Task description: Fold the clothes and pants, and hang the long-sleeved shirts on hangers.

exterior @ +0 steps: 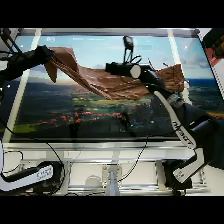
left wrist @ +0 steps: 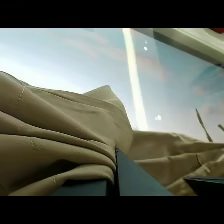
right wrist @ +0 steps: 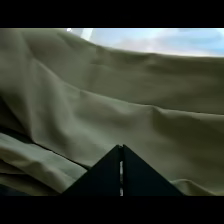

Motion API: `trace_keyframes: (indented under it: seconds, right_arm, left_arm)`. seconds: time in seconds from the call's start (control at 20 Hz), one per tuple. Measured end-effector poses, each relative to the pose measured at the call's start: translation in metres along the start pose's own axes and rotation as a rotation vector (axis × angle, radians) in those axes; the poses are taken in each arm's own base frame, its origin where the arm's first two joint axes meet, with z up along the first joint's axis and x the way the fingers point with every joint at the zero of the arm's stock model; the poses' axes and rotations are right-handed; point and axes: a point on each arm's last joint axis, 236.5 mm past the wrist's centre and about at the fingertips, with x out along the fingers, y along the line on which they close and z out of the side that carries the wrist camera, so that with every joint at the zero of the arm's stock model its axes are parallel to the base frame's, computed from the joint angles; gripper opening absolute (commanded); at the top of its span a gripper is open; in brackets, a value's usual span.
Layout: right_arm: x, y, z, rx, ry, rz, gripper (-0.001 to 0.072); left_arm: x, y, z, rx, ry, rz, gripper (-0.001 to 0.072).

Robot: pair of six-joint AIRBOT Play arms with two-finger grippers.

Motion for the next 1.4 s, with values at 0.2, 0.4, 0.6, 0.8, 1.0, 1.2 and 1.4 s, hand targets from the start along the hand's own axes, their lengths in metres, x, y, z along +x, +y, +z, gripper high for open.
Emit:
trace_keyframes:
  seconds: [0.2,0.4,0.6,0.8,1.0,1.2,1.4]
  right_arm:
    - [0.040,0.048,-0.039,0.027,0.115,0.090,0.0019]
    - [0.071,0.088,-0.085,0.112,0.236,0.176,0.0019]
    - [0.086,0.128,-0.121,0.176,0.299,0.250,0.0020]
    - [0.084,0.124,-0.128,0.131,0.332,0.229,0.0020]
    - [0.046,0.071,-0.103,-0.082,0.395,0.114,0.0021]
    - [-0.026,0.027,-0.025,-0.223,0.324,0.010,0.0021]
    - [-0.115,0.014,0.058,-0.268,0.149,-0.040,0.0021]
  left_arm:
    - [-0.002,-0.020,-0.015,0.031,0.058,-0.041,0.0029]
    - [-0.001,-0.025,-0.018,0.046,0.069,-0.046,0.0029]
    - [0.004,-0.030,-0.018,0.059,0.059,-0.047,0.0029]
    - [0.016,-0.031,-0.029,0.090,0.084,-0.037,0.0029]
    - [0.045,-0.032,-0.069,0.162,0.189,-0.024,0.0029]
    - [0.090,-0.048,-0.124,0.216,0.290,-0.045,0.0029]
    - [0.130,-0.076,-0.191,0.311,0.377,-0.073,0.0029]
